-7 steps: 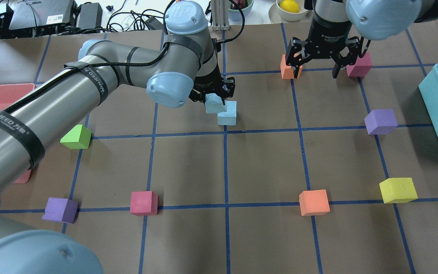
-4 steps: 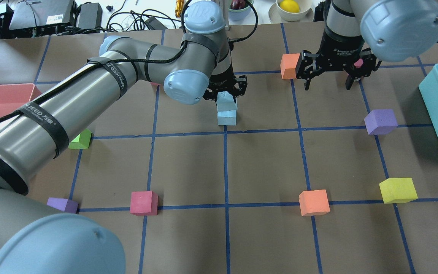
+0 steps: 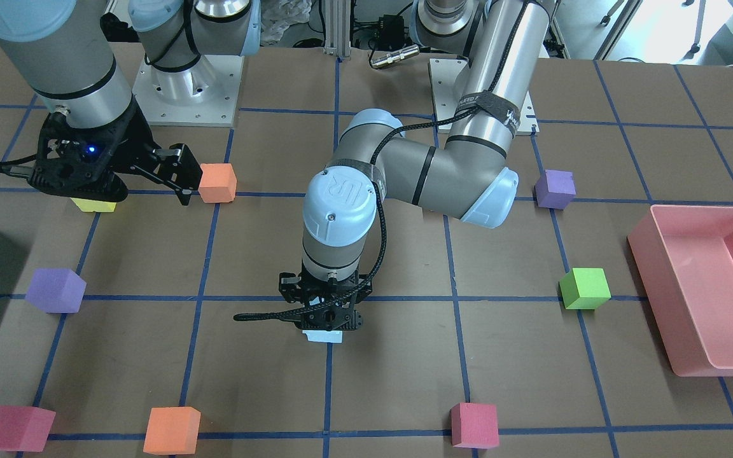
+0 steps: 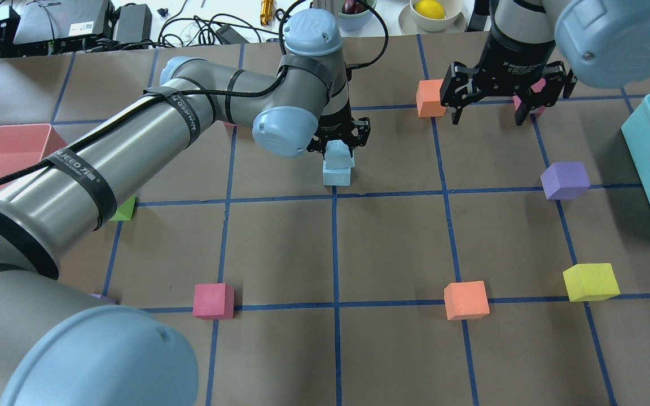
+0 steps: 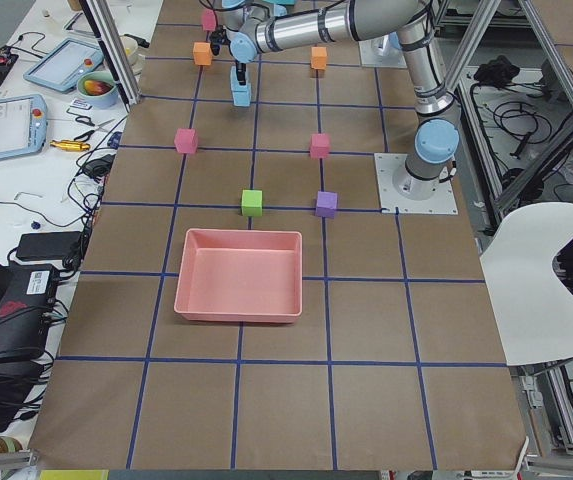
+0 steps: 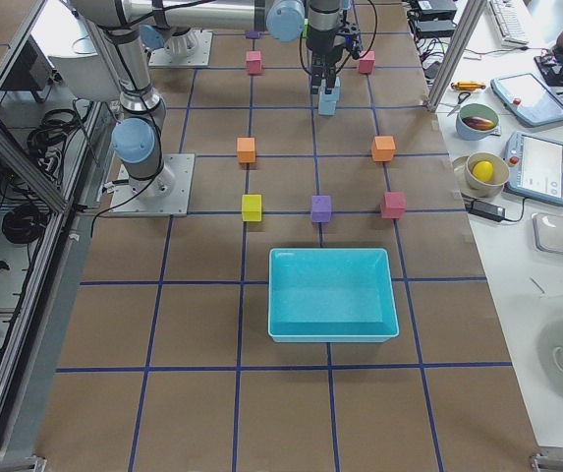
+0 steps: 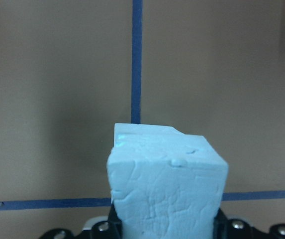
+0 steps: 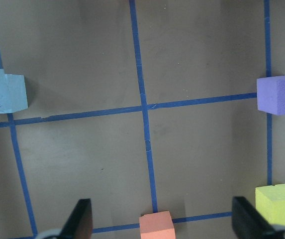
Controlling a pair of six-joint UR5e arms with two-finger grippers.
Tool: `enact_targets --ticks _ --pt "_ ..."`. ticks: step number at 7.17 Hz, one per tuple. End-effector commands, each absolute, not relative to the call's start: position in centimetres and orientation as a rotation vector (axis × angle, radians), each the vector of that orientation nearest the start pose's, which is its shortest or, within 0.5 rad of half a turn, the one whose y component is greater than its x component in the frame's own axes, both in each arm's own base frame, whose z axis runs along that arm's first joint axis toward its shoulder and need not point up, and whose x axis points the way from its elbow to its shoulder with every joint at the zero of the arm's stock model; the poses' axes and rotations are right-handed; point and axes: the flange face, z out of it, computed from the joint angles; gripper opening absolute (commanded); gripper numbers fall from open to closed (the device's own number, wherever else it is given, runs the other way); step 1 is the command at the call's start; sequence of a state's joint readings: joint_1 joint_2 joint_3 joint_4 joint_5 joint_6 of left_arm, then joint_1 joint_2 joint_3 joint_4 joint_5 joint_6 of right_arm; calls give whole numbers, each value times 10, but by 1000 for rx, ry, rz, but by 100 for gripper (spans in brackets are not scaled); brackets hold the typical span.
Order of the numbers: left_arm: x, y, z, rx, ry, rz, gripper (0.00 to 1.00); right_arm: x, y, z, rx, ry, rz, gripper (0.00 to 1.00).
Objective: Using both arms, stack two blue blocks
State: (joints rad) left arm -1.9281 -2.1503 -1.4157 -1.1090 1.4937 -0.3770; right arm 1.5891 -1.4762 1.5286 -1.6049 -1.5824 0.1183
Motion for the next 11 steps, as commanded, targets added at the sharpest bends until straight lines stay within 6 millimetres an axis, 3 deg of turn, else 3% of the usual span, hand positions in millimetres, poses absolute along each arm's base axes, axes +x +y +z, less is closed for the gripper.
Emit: enact_targets --ticks 1,2,3,4,5,6,8,10,11 --pt "-373 -601 260 -21 3209 -20 0 142 -522 469 159 3134 22 100" --pt "-373 -600 258 -23 3207 -13 0 142 -521 470 156 3129 20 100" --pt "-373 -600 256 -28 3207 -7 18 142 -519 469 149 3128 32 100" --pt "-374 -600 252 -60 3215 7 90 141 -513 471 116 3138 65 100" --pt "-375 -599 248 -78 3217 18 100 140 -509 475 113 3141 58 100" --pt "-375 -600 248 -78 3217 18 100 140 -508 477 116 3142 55 100" --pt "-366 -600 296 -45 3232 -78 100 140 -505 480 118 3141 46 100" --pt "-293 -605 370 136 3207 -38 100 140 -505 481 118 3141 43 100" --pt "-249 -594 411 219 3186 23 100 140 -505 481 116 3141 43 100"
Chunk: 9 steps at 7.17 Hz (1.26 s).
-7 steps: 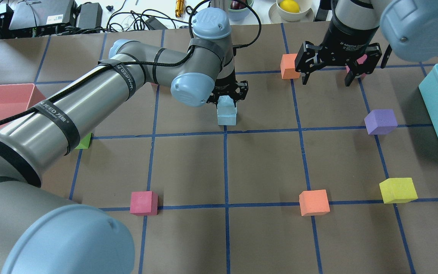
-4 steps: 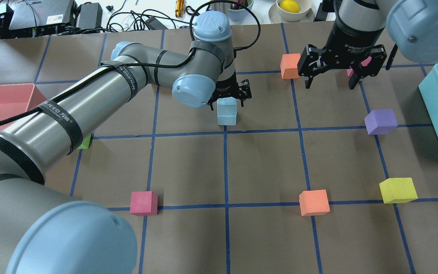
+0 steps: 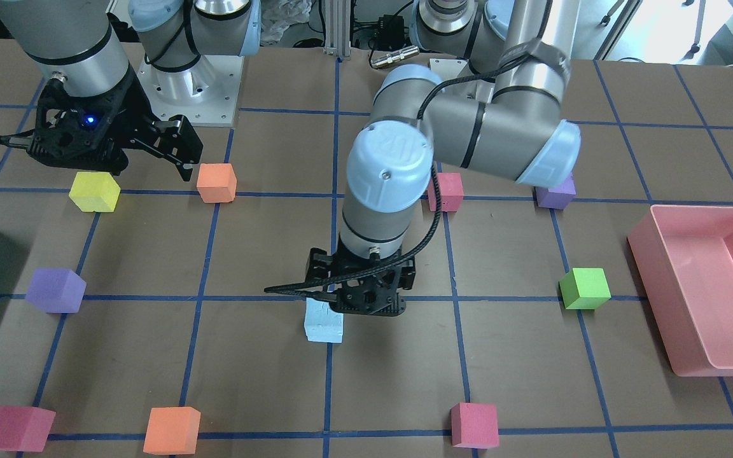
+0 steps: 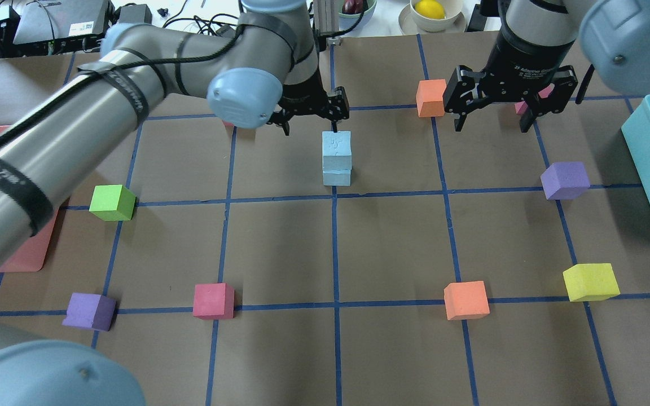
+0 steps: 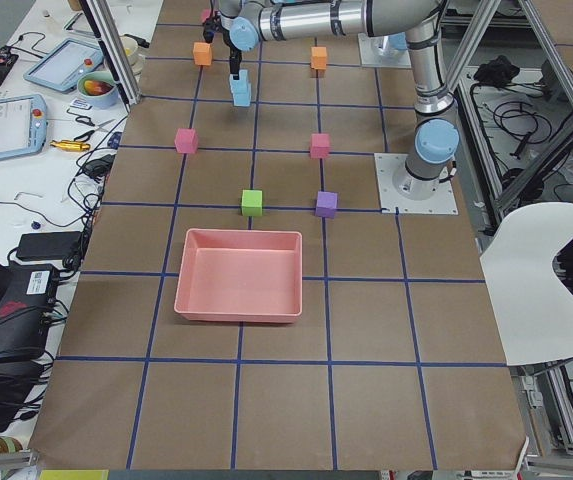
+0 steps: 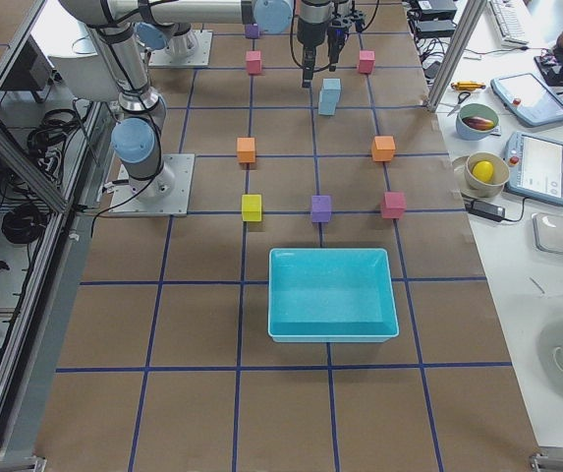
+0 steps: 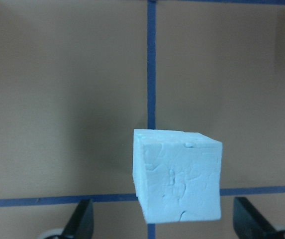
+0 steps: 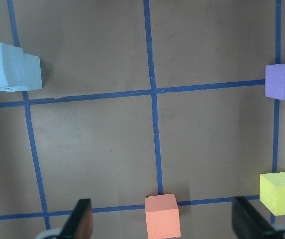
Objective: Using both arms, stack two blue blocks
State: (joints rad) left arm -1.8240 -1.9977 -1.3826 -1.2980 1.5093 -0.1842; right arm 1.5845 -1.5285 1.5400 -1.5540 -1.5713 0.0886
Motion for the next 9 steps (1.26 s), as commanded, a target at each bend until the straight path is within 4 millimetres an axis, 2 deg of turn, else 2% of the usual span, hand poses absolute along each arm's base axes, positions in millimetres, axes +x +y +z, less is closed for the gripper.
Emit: enact_targets --ticks 1,2,3,4,5,8,9 --pt "-194 -584 442 227 3145 51 100 140 -505 481 118 3140 39 100" --pt "-141 -579 459 210 3134 29 100 140 -505 481 120 3142 41 100" --pt "-128 -554 480 178 3133 -14 100 140 -506 480 116 3141 41 100" --pt "-134 -520 494 162 3139 -39 100 140 -506 480 118 3140 41 100" --pt "-136 -507 500 154 3137 -70 100 140 -506 481 118 3140 31 100" --pt "-135 -494 517 154 3129 -122 100 140 -506 482 120 3140 27 100" --pt "-136 -494 517 154 3135 -125 100 140 -506 482 123 3142 29 100"
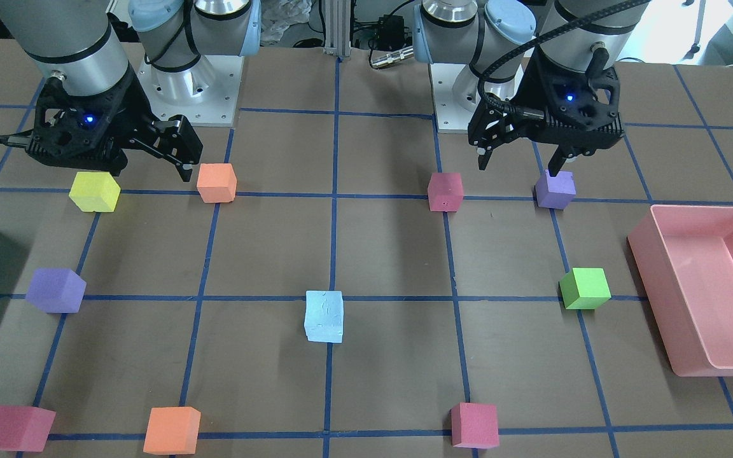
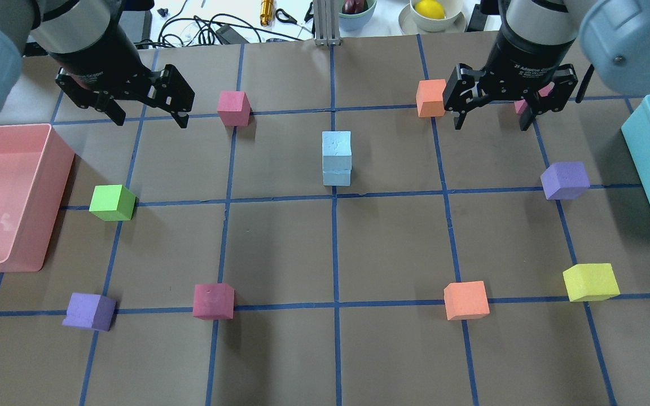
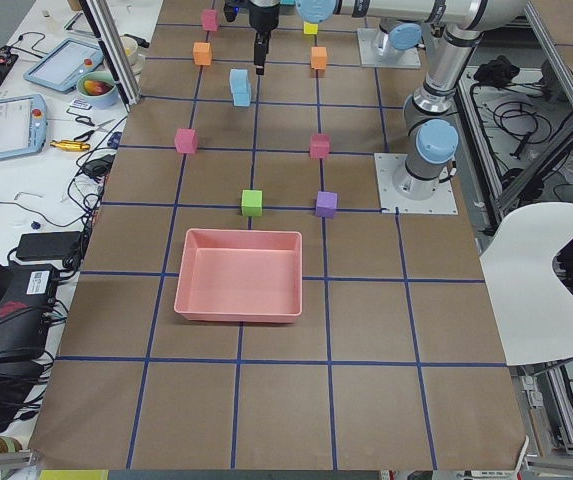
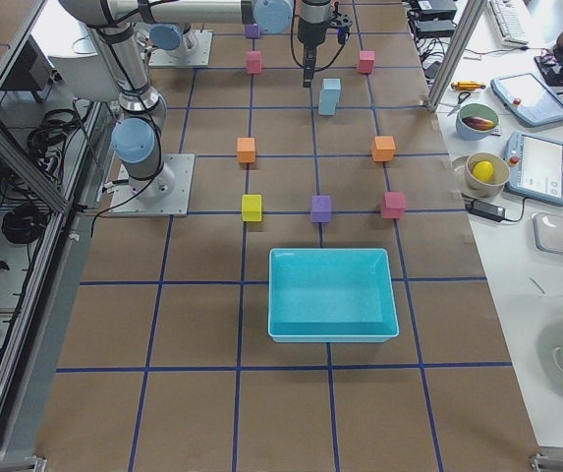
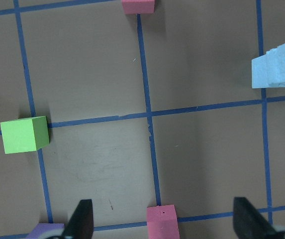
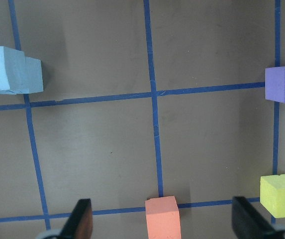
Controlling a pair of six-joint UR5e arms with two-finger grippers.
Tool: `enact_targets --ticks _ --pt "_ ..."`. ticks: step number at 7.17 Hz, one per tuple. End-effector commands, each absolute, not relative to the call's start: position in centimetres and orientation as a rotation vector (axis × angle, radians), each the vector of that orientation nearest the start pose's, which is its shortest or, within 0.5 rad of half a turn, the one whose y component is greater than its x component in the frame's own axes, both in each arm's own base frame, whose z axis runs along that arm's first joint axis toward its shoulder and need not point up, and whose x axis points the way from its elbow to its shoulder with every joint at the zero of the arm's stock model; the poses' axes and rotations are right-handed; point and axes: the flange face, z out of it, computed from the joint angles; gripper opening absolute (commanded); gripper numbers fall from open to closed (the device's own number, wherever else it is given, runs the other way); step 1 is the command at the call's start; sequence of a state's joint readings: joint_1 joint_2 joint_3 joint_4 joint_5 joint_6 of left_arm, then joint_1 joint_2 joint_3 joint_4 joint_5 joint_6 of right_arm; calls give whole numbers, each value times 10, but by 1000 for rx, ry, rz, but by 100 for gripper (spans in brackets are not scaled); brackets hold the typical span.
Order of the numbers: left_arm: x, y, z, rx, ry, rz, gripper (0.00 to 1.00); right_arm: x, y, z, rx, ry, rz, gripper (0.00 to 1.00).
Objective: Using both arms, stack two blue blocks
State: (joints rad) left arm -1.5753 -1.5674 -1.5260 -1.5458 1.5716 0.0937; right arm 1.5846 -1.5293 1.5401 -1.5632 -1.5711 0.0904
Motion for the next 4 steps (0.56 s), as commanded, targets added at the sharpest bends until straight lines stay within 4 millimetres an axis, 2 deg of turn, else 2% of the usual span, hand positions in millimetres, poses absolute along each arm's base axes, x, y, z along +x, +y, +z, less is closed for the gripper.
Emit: enact_targets --ticks 1,4 --pt "-136 -494 516 154 3135 -123 100 140 -505 482 123 3142 31 100" --pt "-135 -495 516 152 3134 -123 100 140 -505 482 123 3142 29 100"
